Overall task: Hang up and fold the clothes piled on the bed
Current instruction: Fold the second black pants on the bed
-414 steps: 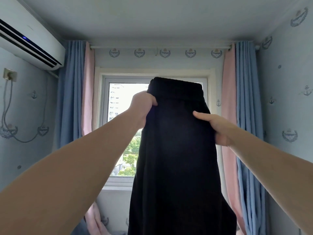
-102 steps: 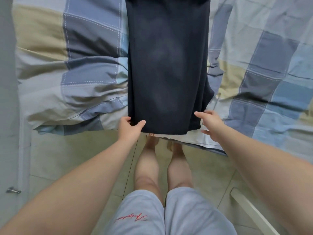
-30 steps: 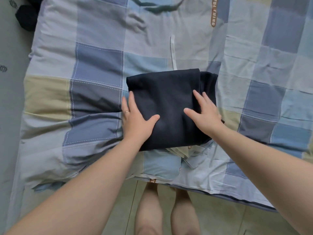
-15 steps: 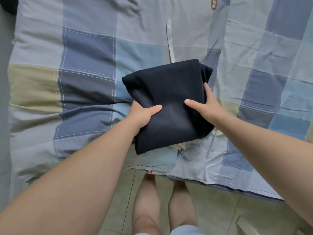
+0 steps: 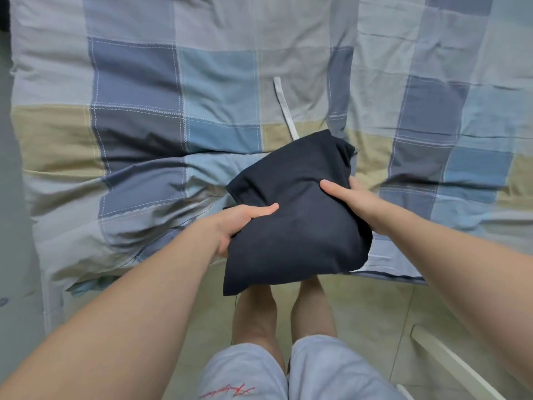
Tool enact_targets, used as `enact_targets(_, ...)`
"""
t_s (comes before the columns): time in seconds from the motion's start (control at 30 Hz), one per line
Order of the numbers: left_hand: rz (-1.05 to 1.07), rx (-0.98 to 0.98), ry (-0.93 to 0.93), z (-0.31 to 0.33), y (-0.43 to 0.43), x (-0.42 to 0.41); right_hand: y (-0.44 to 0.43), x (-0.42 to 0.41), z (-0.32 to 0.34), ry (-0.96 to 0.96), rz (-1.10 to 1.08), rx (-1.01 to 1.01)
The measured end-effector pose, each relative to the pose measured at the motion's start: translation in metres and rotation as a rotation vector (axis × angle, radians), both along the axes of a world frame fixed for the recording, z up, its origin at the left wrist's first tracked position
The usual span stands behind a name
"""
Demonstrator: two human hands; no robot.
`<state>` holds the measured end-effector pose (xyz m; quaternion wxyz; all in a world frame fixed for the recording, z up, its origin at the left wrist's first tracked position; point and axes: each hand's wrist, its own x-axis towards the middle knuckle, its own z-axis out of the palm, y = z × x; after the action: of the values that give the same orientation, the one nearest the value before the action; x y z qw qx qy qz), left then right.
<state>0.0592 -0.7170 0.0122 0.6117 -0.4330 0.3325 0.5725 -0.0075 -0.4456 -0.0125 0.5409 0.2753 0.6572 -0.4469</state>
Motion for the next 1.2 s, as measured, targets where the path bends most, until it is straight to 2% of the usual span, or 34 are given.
enact_targets(0.13,-0.067,-0.006,-0.039,0.008,0.000,0.030,0.019,0.036,0.019,-0.188,-0.088,-0.072)
enact_targets(0.27,-0.138,-0.123,-0.011,0.024,0.007,0.051,0.033,0.085,0.047,-0.237,-0.232,0.031)
enact_targets(0.4,-0.186,-0.254,0.188,0.060,0.024,0.061,0.037,0.131,0.087,-0.158,-0.449,0.090)
enact_targets(0.5,-0.203,-0.374,0.416,0.094,0.039,0.065,0.043,0.159,0.127,-0.055,-0.603,0.055)
enact_targets(0.6,-0.214,-0.404,0.554,0.132,0.053,0.064,0.051,0.181,0.170,0.079,-0.708,0.021)
enact_targets(0.73,-0.260,-0.385,0.719,0.185,0.080,0.060,0.070,0.207,0.228,0.248,-0.843,-0.009)
enact_targets(0.93,-0.353,-0.246,0.914,0.254,0.162,0.078,0.136,0.277,0.300,0.439,-1.040,0.038)
enact_targets(1.2,-0.556,-0.002,1.072,0.309,0.303,0.173,0.234,0.440,0.359,0.534,-1.319,-0.043)
